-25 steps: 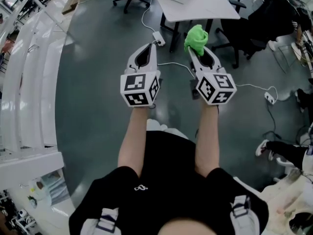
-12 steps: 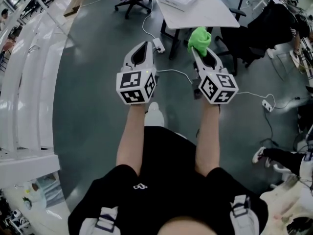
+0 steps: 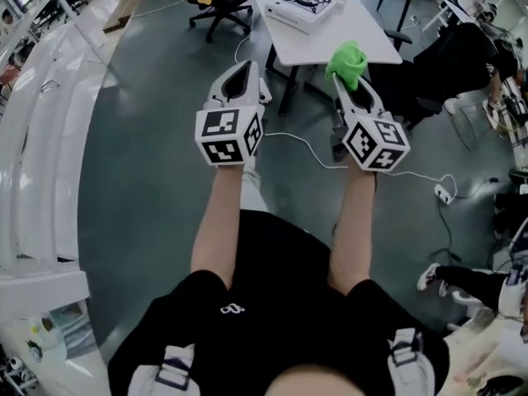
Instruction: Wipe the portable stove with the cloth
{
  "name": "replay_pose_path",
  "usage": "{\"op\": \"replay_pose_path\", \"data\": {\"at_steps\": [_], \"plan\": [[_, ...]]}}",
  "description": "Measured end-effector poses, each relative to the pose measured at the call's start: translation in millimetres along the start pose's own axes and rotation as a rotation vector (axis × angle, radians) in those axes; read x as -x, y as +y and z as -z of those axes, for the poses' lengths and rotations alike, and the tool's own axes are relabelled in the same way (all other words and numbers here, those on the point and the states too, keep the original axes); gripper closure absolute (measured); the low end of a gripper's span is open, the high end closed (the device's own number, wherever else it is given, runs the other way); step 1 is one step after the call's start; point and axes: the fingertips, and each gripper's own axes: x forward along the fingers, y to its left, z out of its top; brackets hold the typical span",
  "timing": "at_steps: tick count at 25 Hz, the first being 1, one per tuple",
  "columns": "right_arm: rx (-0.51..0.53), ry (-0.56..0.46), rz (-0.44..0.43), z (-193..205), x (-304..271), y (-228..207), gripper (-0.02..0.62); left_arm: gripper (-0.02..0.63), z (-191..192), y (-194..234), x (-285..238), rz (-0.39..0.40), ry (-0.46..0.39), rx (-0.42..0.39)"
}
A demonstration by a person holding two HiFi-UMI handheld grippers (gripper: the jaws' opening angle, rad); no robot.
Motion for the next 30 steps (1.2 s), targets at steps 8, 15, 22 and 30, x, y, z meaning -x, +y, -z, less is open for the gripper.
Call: {"op": "replay_pose_path", "data": {"at_steps": [8, 15, 22, 30], "plan": [[0.036, -0.033, -0.027, 3.1, -119.5, -17.8, 0.466, 0.607, -8.3, 59.3, -94.8, 0.016, -0.031, -0.039], [-0.073, -0.015, 0.005, 34.7, -233.9, -61.6, 0.466, 0.607, 13.0, 115.7, -207.9, 0.043, 0.072, -0.074], [-0.199, 0.098, 0.124, 107.8, -322.8, -125.7, 0.467, 0.607, 75.5, 161.2, -324.8, 0.108, 0.227, -0.061], [-0.194, 0.192, 0.168, 123.7, -403.3, -167.6, 0.466, 0.607, 110.8, 200.0, -413.3, 0.133, 0.289, 0.025]]}}
